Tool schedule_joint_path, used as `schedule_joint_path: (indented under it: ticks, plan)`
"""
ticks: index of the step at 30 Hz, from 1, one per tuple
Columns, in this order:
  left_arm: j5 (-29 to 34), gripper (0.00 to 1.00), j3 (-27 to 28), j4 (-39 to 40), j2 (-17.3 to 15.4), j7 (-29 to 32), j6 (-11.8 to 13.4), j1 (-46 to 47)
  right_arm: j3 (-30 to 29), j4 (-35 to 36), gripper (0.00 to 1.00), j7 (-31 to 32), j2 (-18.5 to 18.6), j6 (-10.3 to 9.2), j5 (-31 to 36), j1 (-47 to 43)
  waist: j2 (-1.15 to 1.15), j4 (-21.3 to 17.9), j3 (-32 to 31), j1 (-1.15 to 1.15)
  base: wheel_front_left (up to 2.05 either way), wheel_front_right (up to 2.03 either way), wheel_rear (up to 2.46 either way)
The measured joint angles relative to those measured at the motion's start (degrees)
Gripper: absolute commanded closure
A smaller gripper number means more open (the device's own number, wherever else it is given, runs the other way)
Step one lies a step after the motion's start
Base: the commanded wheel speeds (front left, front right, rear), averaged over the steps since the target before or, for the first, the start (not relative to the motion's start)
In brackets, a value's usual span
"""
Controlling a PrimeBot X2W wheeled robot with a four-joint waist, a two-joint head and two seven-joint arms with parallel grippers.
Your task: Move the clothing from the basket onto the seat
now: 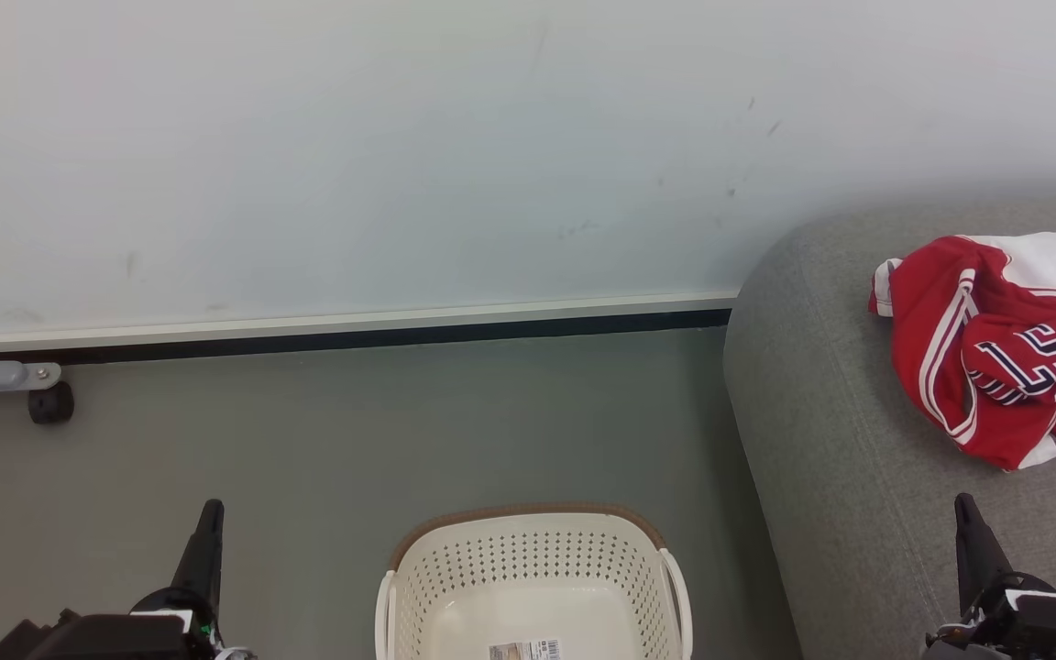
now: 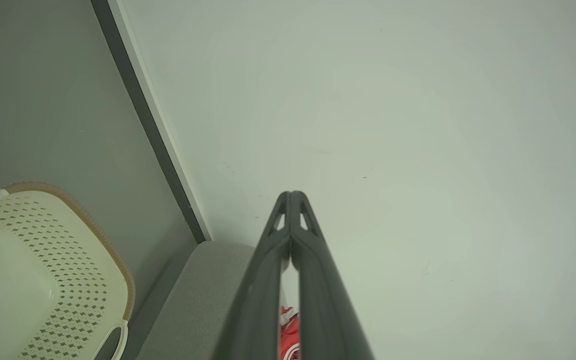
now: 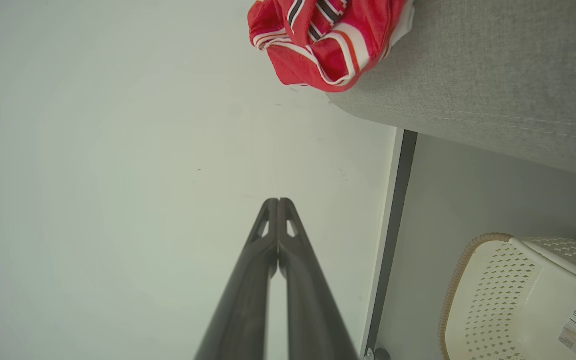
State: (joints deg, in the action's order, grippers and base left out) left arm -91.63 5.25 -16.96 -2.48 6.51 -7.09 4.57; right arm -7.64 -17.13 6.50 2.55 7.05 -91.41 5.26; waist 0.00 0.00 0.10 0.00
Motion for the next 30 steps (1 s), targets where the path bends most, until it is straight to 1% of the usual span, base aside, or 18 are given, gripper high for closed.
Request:
schedule_joint_path:
  ticks: [30]
  plan:
    - [0.0, 1.00, 0.0, 0.0, 0.0, 0.0, 0.0, 0.0, 0.0, 0.0, 1.00, 0.0, 0.0, 0.00, 0.0, 0.0, 0.00, 0.0, 0.0, 0.00, 0.00, 0.00, 0.00]
